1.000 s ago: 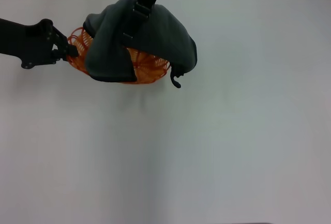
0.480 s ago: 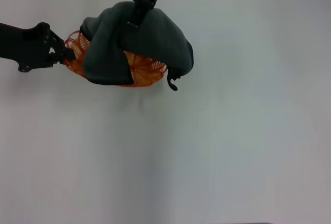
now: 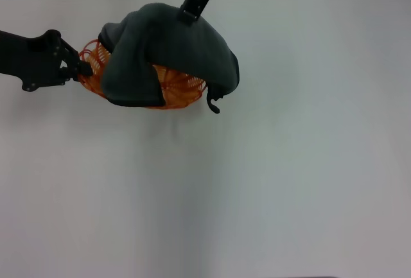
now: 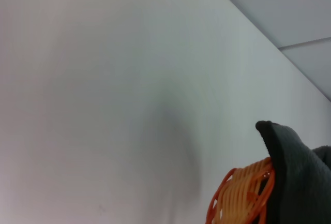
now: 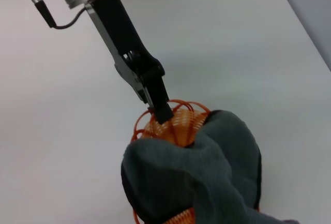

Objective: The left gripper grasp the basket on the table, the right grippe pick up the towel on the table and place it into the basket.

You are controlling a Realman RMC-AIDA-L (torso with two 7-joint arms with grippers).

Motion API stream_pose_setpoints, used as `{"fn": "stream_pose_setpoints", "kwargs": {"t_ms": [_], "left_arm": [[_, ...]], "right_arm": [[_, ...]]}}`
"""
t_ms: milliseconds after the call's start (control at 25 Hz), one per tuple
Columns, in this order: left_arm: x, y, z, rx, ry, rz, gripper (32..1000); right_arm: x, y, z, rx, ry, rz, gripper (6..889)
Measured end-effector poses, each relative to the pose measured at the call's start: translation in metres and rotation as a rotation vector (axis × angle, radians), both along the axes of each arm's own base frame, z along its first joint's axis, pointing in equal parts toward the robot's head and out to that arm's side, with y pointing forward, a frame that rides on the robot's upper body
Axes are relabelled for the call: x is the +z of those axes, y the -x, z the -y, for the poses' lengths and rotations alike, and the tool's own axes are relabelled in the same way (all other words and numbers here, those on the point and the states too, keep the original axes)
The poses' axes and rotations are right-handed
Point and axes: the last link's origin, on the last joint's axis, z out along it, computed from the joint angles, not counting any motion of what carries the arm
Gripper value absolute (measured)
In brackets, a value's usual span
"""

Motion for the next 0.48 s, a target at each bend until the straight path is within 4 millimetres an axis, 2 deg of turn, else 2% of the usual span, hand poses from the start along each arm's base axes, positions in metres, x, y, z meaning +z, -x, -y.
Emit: {"fn": "stream_pose_setpoints", "kwargs": {"t_ms": [280,480], "left_arm": [[0.000,0.001,0.000,0.001,0.000,0.000,111],[0.000,0.001,0.000,0.001,0.000,0.000,111]], "right_arm": [[0.014,-0.006,-0.002,-0.019,-0.021,0.004,879],[0.014,-0.009,-0.002,-0.027,-0.022,0.004,879]]}}
